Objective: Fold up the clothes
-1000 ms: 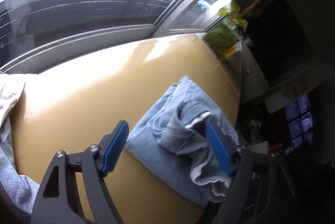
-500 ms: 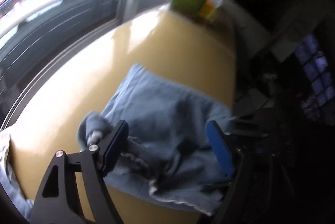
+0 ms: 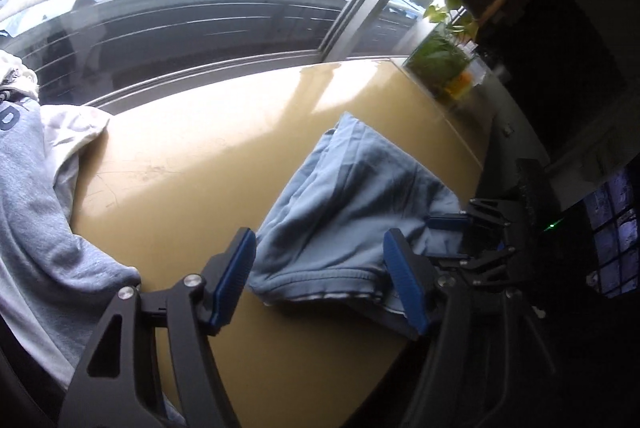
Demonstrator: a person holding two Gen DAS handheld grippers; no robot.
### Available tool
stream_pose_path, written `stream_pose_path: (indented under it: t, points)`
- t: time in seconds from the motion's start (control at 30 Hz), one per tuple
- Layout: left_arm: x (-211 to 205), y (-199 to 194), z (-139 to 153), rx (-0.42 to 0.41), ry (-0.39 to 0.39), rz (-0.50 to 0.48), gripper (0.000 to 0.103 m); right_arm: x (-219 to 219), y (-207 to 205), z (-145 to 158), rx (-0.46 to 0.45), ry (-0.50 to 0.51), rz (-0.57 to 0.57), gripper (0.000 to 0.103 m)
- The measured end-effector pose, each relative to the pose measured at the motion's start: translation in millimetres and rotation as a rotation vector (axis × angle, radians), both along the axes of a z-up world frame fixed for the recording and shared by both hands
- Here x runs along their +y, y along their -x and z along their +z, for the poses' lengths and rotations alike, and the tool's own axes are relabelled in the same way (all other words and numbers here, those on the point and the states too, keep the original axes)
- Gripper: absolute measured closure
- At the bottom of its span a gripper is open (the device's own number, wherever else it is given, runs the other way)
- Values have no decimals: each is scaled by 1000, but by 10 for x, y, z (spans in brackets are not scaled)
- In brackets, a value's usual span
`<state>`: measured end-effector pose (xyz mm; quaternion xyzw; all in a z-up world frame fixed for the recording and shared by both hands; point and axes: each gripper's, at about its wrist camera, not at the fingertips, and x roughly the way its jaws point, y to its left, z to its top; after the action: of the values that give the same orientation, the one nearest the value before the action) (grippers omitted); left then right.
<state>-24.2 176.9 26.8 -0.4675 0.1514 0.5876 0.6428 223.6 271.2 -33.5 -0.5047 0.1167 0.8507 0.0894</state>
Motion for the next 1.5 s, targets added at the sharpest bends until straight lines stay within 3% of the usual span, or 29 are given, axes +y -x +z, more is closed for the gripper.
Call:
stream_pose_path:
  t: [0.13,0.3,0.37,0.4,0.47,0.57,0.63,0.77,0.83,0.9,0.93,1.03,1.07,1.2,1.3,1.37,1.47,1.5]
  points:
    - [191,-381,-176,68,21,-104,38,-98,-18,70,24,-29,47,49]
    - [755,-944,-468,366,80,-278,37,-424,57,-52,3,-84,132,48]
    - [972,-945,-664,482,137,-271,35,-575,68,-158,-8,-188,172,45]
    - [1040,-854,-710,439,144,-251,21,-575,54,-156,-7,-191,177,45]
    - [1100,-605,-750,311,143,-194,23,-490,18,-118,-16,-149,163,45]
    - [1061,-341,-635,212,89,-109,32,-303,-91,100,14,-60,126,45]
    - [993,-212,-441,207,39,-32,35,-149,-120,243,48,-91,105,45]
    - [688,-329,38,290,-61,1,34,197,-5,411,68,-178,70,45]
    - [549,-559,85,210,-54,-63,31,296,136,462,74,-186,136,45]
    - [452,-884,-79,165,-2,-109,26,368,279,507,93,-206,213,45]
    - [418,-1074,-214,169,35,-139,25,401,341,519,102,-203,256,45]
    - [493,-1574,-631,312,158,-102,26,511,605,495,84,-156,393,45]
    - [498,-1656,-705,364,167,-93,23,528,717,464,66,-144,439,45]
    - [586,-1635,-734,412,172,-54,20,636,1035,36,-39,-143,549,45]
    - [776,-1363,-717,428,214,-31,26,895,933,-166,7,-80,486,41]
    - [935,-1154,-697,467,247,4,15,1024,796,-171,14,-74,405,41]
    - [1171,-763,-546,471,255,115,21,1262,501,-170,24,-72,169,41]
    - [1212,-648,-441,469,257,173,30,1374,363,-164,36,-46,47,41]
